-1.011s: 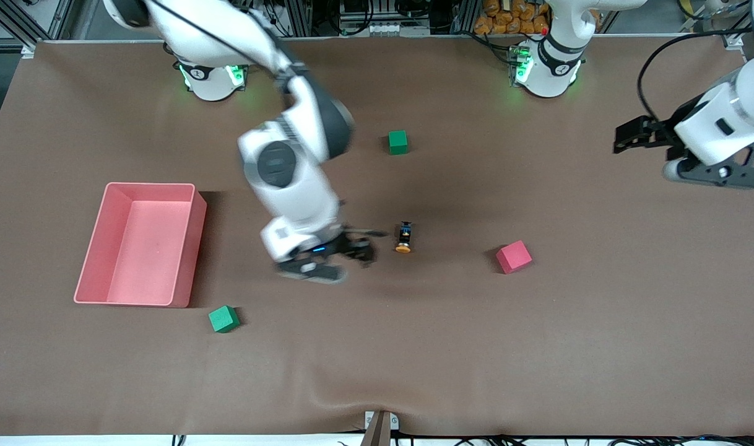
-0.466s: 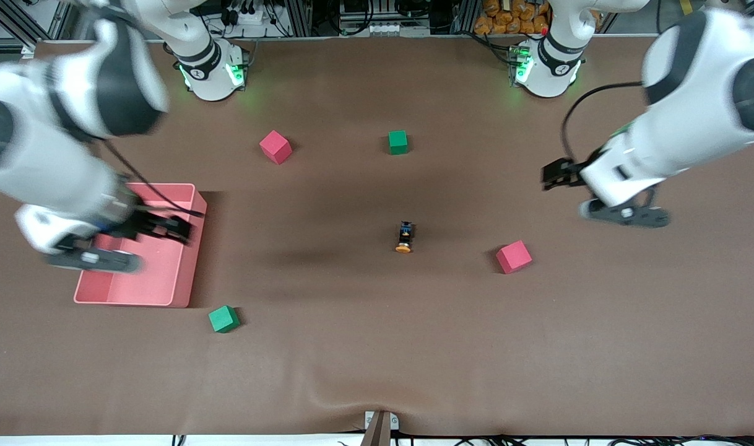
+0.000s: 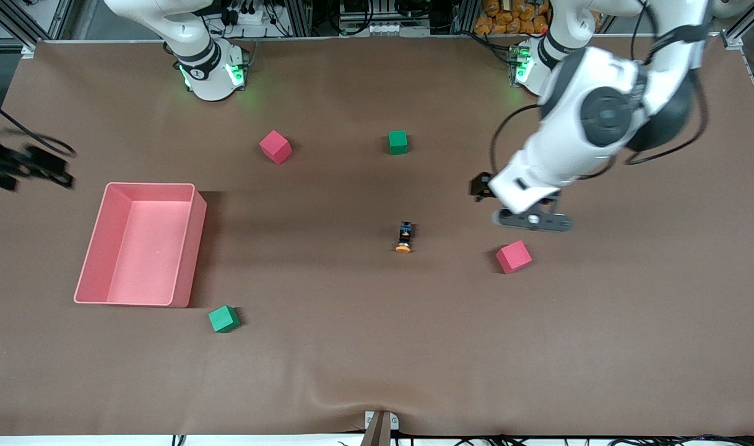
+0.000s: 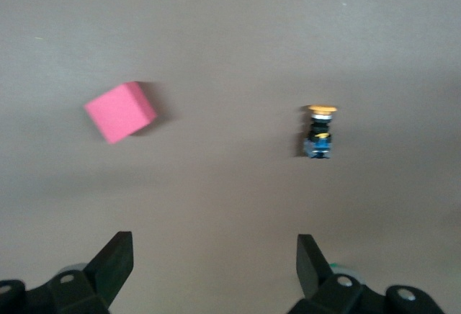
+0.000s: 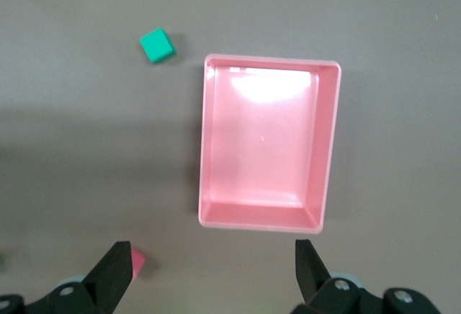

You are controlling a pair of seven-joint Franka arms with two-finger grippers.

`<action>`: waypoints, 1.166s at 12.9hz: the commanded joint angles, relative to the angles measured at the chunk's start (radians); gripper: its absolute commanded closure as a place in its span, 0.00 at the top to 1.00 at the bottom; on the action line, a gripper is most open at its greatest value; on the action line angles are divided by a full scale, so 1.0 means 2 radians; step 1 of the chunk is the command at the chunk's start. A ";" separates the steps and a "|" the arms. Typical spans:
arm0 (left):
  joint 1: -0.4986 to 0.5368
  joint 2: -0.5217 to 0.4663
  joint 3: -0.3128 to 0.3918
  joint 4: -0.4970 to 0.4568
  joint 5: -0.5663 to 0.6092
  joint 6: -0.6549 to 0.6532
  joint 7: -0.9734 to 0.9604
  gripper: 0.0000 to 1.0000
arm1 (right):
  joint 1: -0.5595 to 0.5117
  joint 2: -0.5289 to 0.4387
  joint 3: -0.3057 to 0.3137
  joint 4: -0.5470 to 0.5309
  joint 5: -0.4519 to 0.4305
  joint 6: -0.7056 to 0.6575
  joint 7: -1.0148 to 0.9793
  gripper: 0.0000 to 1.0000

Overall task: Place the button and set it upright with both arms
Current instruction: 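Lower the left gripper over the button lying on the table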

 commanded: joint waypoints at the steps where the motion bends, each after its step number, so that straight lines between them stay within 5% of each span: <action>1: -0.050 0.035 0.004 0.001 -0.003 0.040 -0.051 1.00 | -0.054 -0.057 0.054 -0.027 -0.007 -0.031 -0.006 1.00; 3: -0.068 0.046 -0.003 -0.014 -0.005 0.068 -0.086 1.00 | -0.088 -0.077 0.076 -0.026 -0.007 -0.047 -0.007 1.00; 9: -0.138 0.115 0.000 -0.032 0.023 0.190 -0.184 1.00 | -0.087 -0.079 0.075 -0.020 -0.021 -0.056 -0.014 1.00; 11: -0.140 0.121 -0.003 -0.064 0.083 0.243 -0.236 1.00 | -0.085 -0.078 0.076 -0.019 -0.047 -0.061 -0.011 1.00; 15: -0.139 0.122 0.000 -0.131 0.084 0.391 -0.262 1.00 | -0.085 -0.077 0.076 -0.020 -0.041 -0.054 0.066 1.00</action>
